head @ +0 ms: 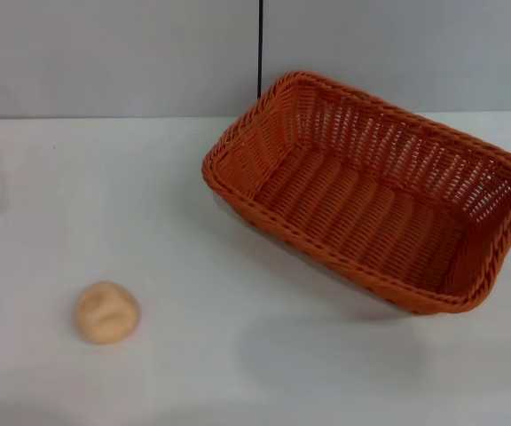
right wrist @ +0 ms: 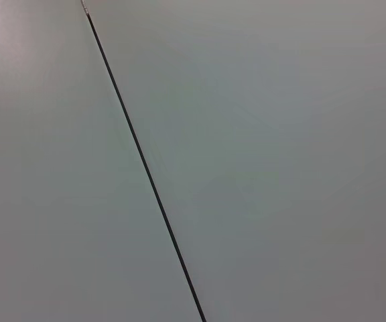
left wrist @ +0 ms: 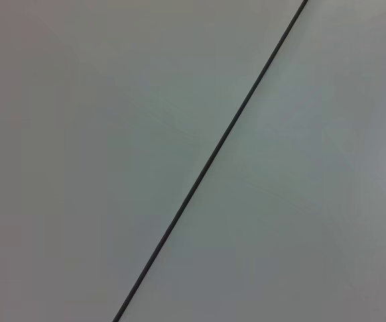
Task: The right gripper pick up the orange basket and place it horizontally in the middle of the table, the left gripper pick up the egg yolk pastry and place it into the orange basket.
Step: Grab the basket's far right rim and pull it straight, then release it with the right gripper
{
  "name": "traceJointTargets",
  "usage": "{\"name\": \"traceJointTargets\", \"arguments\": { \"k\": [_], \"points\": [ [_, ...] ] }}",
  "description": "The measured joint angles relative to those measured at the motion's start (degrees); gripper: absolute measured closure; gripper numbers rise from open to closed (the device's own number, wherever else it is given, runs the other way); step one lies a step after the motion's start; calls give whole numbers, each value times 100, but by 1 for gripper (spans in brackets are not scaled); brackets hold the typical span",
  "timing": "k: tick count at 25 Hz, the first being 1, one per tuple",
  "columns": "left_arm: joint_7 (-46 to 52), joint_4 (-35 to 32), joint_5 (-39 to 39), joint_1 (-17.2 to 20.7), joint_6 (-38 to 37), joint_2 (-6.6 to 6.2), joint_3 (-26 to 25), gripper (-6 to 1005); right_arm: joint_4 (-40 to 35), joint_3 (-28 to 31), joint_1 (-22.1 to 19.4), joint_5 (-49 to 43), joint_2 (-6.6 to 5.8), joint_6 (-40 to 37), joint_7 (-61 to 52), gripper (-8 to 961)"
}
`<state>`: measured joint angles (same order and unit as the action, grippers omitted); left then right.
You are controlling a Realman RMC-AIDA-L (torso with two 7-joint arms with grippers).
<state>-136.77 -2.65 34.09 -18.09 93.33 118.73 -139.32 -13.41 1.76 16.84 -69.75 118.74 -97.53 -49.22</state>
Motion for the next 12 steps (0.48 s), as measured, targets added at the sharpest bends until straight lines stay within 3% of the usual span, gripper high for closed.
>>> {"name": "traceJointTargets", "arguments": {
  "k": [12],
  "points": [
    [34, -52, -9, -55, 4, 19, -218, 310, 116, 252, 214, 56, -4, 136, -140, 373]
  ]
}}
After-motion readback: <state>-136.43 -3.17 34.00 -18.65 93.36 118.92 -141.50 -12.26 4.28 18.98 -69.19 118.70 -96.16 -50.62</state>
